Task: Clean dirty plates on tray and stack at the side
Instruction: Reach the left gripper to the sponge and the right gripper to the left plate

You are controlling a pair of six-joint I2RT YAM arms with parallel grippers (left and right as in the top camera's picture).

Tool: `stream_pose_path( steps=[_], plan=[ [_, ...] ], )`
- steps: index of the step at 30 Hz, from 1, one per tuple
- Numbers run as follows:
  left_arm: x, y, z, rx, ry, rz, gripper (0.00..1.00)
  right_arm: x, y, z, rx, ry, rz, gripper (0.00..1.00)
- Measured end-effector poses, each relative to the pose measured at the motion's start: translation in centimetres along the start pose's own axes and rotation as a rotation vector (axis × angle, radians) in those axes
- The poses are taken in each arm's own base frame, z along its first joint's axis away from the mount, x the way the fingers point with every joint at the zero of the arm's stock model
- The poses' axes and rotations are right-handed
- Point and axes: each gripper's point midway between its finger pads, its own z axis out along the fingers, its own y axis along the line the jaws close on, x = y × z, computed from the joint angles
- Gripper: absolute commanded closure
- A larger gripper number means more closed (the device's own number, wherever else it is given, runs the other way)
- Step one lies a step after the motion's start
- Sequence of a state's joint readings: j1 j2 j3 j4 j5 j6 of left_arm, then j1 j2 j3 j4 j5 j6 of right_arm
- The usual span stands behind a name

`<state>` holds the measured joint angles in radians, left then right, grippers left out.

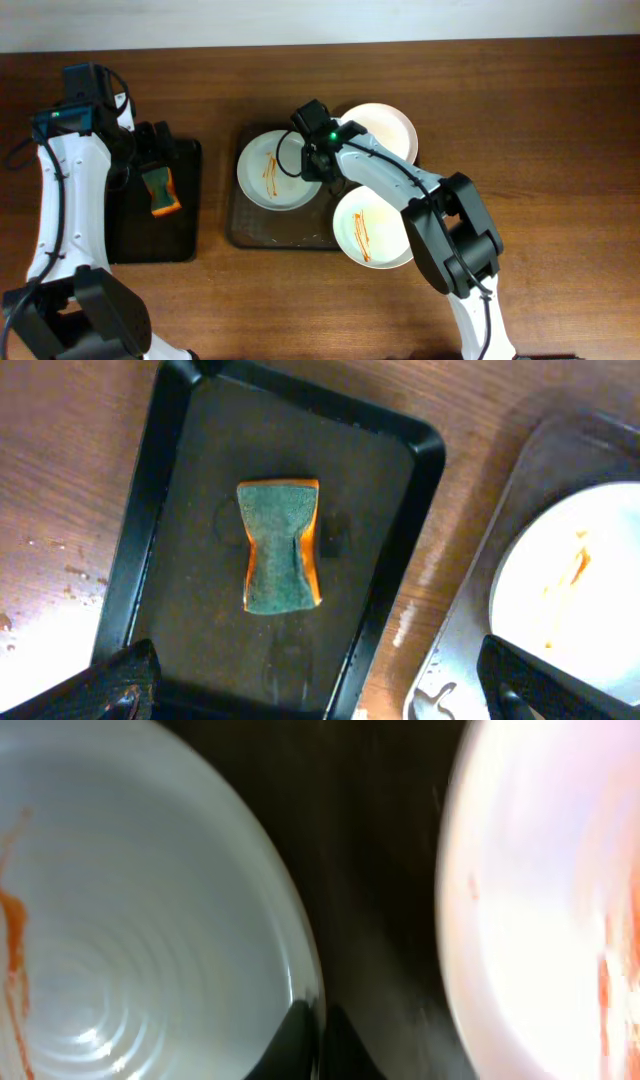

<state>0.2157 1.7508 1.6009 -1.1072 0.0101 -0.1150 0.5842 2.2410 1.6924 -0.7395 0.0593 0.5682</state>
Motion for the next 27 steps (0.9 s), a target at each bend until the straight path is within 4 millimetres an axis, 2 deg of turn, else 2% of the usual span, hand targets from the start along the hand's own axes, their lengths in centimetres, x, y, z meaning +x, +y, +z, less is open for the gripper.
stream_pose_path(
  steps=[1, 2, 4, 6, 8, 9, 10, 12, 15, 17, 18, 19, 20, 21, 23, 27],
  plan=[
    [0.1, 0.0, 0.0, -0.001, 0.005, 0.0, 0.0, 1.2, -0.3, -0.3, 0.005, 0.055, -0.002, 0.96],
    [0.3, 0.0, 0.2, -0.001, 0.009, 0.0, 0.0, 1.5, -0.2, -0.4, -0.001, 0.069, -0.002, 0.96],
    [1.5, 0.2, 1.7, -0.005, 0.045, 0.0, 0.06, 1.7, 0.1, -0.4, -0.014, 0.079, -0.005, 0.96],
    [1.3, 0.2, 3.2, -0.004, 0.029, -0.003, 0.13, 1.6, 0.4, -0.4, -0.019, 0.072, -0.008, 0.96],
    [1.6, 0.3, 5.5, -0.008, 0.062, -0.003, 0.16, 1.8, 1.0, -0.4, -0.026, 0.067, -0.021, 0.95],
    [1.6, 0.4, 6.4, -0.016, 0.075, -0.004, 0.22, 1.9, 1.2, -0.4, -0.029, 0.064, -0.027, 0.95],
    [2.2, 1.1, 8.7, -0.056, 0.124, -0.001, 0.22, 2.0, 1.4, -0.3, -0.032, 0.061, -0.031, 0.95],
    [3.2, 1.9, 11.3, -0.101, 0.187, 0.003, 0.27, 1.9, 1.5, -0.3, -0.037, 0.054, -0.033, 0.95],
    [5.0, 2.3, 14.8, -0.126, 0.275, 0.007, 0.63, 1.9, 1.5, -0.2, -0.039, 0.051, -0.033, 0.96],
    [4.7, 2.0, 15.3, -0.108, 0.263, 0.004, 0.59, 1.9, 1.5, -0.3, -0.04, 0.05, -0.033, 0.95],
    [4.5, 1.9, 15.3, -0.1, 0.257, 0.002, 0.38, 1.9, 1.5, -0.3, -0.04, 0.05, -0.034, 0.95],
    [4.5, 1.8, 15.3, -0.097, 0.255, 0.001, 0.21, 1.9, 1.5, -0.3, -0.04, 0.05, -0.034, 0.96],
    [4.5, 1.8, 15.3, -0.096, 0.255, 0.0, 0.18, 1.9, 1.5, -0.3, -0.04, 0.05, -0.034, 0.96],
    [4.5, 1.8, 15.2, -0.097, 0.259, 0.0, 0.18, 1.9, 1.5, -0.3, -0.04, 0.05, -0.034, 0.95],
    [4.0, 1.8, 15.2, -0.097, 0.257, 0.0, 0.25, 1.9, 1.5, -0.3, -0.04, 0.05, -0.034, 0.95],
    [3.2, 1.7, 15.2, -0.095, 0.243, 0.003, 0.49, 1.9, 1.5, -0.3, -0.04, 0.05, -0.034, 0.96]
  ],
)
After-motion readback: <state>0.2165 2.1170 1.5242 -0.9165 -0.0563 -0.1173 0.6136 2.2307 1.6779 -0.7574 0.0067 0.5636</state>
